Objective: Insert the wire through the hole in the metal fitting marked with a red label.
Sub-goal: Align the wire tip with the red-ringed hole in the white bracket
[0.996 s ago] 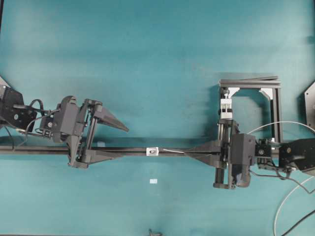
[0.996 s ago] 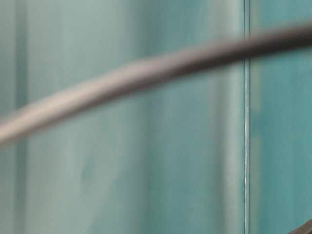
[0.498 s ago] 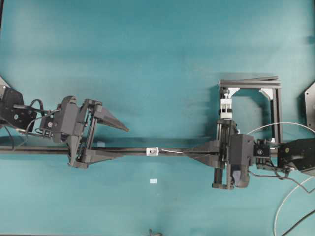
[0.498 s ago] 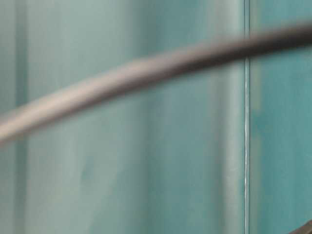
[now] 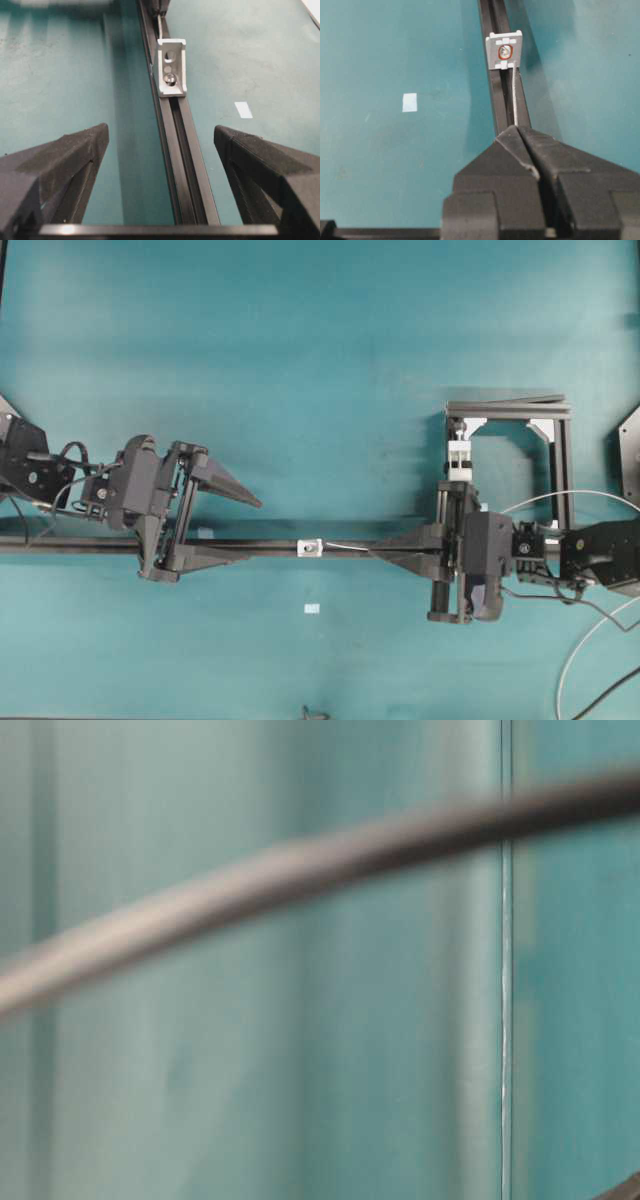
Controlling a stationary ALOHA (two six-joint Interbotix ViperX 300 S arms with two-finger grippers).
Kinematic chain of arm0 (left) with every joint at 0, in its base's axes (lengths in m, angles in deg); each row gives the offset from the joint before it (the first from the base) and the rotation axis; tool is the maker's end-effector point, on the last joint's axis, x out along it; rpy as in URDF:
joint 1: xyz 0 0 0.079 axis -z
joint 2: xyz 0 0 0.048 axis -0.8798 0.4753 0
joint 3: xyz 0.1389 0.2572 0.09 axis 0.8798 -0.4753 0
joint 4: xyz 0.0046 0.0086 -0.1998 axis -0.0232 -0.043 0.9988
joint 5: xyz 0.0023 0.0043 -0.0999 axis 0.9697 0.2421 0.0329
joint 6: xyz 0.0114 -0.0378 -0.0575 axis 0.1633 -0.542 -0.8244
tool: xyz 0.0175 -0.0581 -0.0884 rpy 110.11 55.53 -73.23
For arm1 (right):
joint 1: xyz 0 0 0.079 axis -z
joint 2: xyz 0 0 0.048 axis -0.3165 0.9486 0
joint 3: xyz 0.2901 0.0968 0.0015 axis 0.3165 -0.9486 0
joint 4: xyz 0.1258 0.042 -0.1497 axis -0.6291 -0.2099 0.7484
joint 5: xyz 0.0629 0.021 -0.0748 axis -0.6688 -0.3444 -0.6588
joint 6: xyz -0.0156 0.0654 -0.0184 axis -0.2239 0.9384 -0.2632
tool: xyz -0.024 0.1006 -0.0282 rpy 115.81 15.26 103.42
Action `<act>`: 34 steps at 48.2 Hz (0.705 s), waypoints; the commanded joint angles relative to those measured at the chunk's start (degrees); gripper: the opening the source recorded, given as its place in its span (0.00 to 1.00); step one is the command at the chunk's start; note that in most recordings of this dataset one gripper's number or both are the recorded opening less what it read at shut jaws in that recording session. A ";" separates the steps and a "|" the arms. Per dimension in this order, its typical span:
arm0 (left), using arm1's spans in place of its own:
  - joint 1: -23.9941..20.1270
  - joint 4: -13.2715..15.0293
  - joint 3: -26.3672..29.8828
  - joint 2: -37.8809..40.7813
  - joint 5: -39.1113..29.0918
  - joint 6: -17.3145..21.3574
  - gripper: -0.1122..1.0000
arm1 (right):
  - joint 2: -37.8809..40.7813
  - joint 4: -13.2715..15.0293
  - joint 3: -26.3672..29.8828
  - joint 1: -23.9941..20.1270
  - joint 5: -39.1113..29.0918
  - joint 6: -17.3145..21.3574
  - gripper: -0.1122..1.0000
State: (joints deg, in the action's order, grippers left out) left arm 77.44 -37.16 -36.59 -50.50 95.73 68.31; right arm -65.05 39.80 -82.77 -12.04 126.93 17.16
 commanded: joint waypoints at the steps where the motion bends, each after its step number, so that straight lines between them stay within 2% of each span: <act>1: -0.09 -0.09 0.44 -0.79 0.26 -0.09 0.66 | -0.26 0.53 1.14 0.18 0.53 -0.09 0.09; 8: -0.09 -0.09 0.53 -0.88 0.35 -0.09 0.66 | -0.09 1.49 1.32 0.44 0.53 -0.09 0.09; 34: -0.09 -0.09 0.53 -0.88 0.35 -0.09 0.66 | 0.00 2.37 1.58 0.62 1.05 -0.09 0.09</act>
State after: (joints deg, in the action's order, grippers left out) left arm 77.44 -37.16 -36.59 -50.41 95.73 68.31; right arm -64.34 41.83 -82.07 -11.52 127.37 17.16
